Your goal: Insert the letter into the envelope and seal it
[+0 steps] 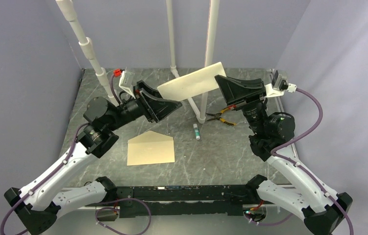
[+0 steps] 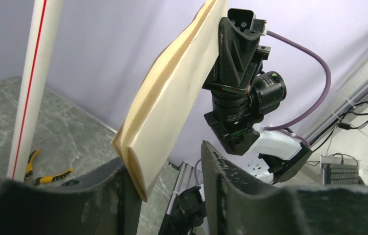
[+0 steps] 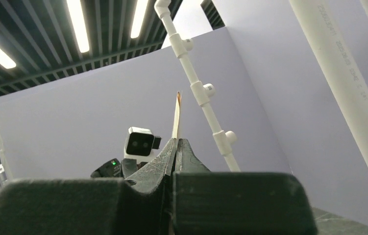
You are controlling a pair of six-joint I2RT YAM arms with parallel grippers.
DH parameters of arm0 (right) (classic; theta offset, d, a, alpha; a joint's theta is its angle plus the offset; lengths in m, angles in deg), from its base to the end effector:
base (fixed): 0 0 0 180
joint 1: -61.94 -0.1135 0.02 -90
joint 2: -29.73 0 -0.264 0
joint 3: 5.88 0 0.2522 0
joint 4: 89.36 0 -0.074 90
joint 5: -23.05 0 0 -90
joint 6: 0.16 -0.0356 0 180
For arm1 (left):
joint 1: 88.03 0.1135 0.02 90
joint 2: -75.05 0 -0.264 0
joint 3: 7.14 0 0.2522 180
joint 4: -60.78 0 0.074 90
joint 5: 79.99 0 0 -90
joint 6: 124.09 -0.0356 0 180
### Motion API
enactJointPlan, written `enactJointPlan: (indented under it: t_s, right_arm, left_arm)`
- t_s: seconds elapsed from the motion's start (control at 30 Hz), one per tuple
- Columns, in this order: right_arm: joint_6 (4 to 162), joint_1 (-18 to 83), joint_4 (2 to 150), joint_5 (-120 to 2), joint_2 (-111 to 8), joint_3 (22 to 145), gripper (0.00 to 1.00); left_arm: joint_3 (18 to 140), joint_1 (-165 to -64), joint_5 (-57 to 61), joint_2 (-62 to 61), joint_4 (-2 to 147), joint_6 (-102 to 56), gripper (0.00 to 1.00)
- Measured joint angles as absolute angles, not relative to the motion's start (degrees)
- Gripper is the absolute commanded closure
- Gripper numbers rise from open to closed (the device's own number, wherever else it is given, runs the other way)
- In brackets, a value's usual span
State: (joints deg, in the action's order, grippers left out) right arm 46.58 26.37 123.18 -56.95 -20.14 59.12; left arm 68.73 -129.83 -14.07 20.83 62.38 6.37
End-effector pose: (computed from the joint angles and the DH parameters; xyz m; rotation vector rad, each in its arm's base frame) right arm 0.1320 0.1020 0.4618 -0.1270 0.8123 1.3693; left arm 0.1395 -0.1442 0.4572 0.4246 1.3363 -1.4766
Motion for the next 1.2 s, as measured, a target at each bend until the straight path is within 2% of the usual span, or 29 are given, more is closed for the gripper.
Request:
enactJointPlan:
  t_s: [0.07,0.13,0.27,0.3,0.37,0.4,0.53,0.57,0.6,0.63,0.7,0.8,0.93,1.07,1.2]
  right_arm:
    - [45.6,26.4,124.2,-57.7,-20.1,58.1,1.00]
    - [44.9,26.4,124.9,-58.0,-20.1,57.2,1.00]
    - [43.7,26.4,125.3,-58.6,-19.6,55.0,1.00]
    - [43.1,26.4,125.3,-59.1,-18.7,53.3,1.00]
    - [42.9,26.4,125.4,-59.4,-18.4,52.9,1.00]
    - [42.7,26.4,125.4,-59.8,-17.9,52.3,1.00]
    - [42.3,26.4,125.3,-60.7,-16.4,51.1,1.00]
    - [42.3,26.4,125.0,-60.7,-16.1,51.1,0.91]
    - [42.4,26.4,124.3,-60.8,-15.9,51.1,0.74]
    - [42.5,26.4,123.8,-60.8,-15.7,51.1,0.45]
    - [45.1,26.4,118.9,-61.2,-14.8,51.9,0.20]
    - [49.5,26.4,108.9,-61.6,-14.7,55.7,0.13]
    - [60.9,26.4,88.1,-59.4,-18.1,69.2,0.10]
    - [75.3,26.4,68.9,-50.7,-26.1,86.1,0.09]
    - [89.2,26.4,53.7,-37.9,-33.0,94.5,0.09]
  left_arm:
    - [67.4,-129.7,-14.0,20.8,60.3,7.6,0.65]
    - [66.7,-129.7,-14.0,20.8,58.9,8.3,0.67]
    - [66.6,-129.6,-13.7,20.8,56.7,8.9,0.60]
    - [66.6,-129.6,-13.5,20.8,55.7,8.9,0.63]
    - [66.5,-129.6,-13.2,20.8,55.4,8.9,0.82]
    - [66.4,-129.5,-13.1,20.9,55.3,9.0,0.95]
    - [66.4,-129.4,-13.2,20.4,55.3,8.9,0.98]
    - [66.4,-129.4,-13.2,20.0,55.5,8.8,0.98]
    - [66.6,-129.3,-13.2,19.7,55.9,8.6,0.98]
    - [67.0,-129.2,-13.3,19.3,56.8,8.3,0.98]
    - [68.4,-129.0,-13.8,18.3,60.1,6.4,0.98]
    - [72.4,-129.0,-14.8,16.8,68.3,0.5,0.98]
    - [78.4,-128.9,-18.6,16.2,82.1,-11.8,0.98]
    - [84.6,-128.9,-25.0,14.1,94.6,-23.2,0.98]
    - [88.9,-128.9,-30.0,10.4,104.0,-32.1,0.98]
